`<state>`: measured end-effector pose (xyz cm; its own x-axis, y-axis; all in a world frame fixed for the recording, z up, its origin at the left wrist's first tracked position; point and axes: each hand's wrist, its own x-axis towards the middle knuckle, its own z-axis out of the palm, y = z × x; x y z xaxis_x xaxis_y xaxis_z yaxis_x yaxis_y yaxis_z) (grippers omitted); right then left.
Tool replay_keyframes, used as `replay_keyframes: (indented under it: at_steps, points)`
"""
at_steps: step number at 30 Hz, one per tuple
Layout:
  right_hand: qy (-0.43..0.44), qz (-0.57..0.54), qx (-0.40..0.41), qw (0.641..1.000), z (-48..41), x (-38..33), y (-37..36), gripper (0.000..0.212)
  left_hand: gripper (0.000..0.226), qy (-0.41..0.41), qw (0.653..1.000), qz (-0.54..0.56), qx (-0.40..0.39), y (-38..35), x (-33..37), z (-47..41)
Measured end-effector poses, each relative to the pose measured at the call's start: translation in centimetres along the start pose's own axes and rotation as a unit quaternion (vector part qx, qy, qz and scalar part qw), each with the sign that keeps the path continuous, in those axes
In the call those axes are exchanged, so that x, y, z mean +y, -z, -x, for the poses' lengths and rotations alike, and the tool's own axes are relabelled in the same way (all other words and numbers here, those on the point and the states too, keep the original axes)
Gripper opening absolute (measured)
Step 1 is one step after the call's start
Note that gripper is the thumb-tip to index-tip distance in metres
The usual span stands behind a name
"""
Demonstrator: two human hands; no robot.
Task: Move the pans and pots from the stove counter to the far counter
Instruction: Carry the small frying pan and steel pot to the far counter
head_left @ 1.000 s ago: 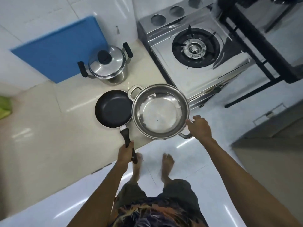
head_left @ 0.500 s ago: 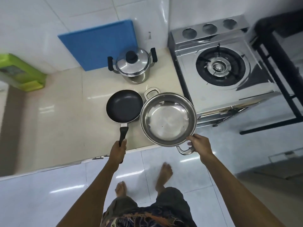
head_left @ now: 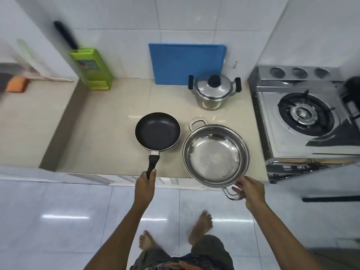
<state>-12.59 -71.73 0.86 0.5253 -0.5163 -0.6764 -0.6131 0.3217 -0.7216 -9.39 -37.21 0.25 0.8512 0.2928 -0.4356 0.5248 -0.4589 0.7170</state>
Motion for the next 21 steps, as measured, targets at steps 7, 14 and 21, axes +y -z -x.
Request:
replay_keyframes:
  at_steps: [7,14,21]
  points:
    - [0.050,0.014,-0.053,0.997,8.9,-0.9,-12.4,0.009,0.045,-0.030,0.997,0.035,0.069,14.7,-5.3,-1.3]
    - [0.091,0.038,-0.172,0.980,18.0,-2.3,-30.0,0.012,0.041,-0.017,0.981,0.063,0.181,32.9,-11.8,-1.4]
    - [0.122,0.095,-0.295,0.943,28.1,-1.8,-49.0,0.007,0.037,0.027,0.942,0.129,0.310,47.2,-17.9,-0.8]
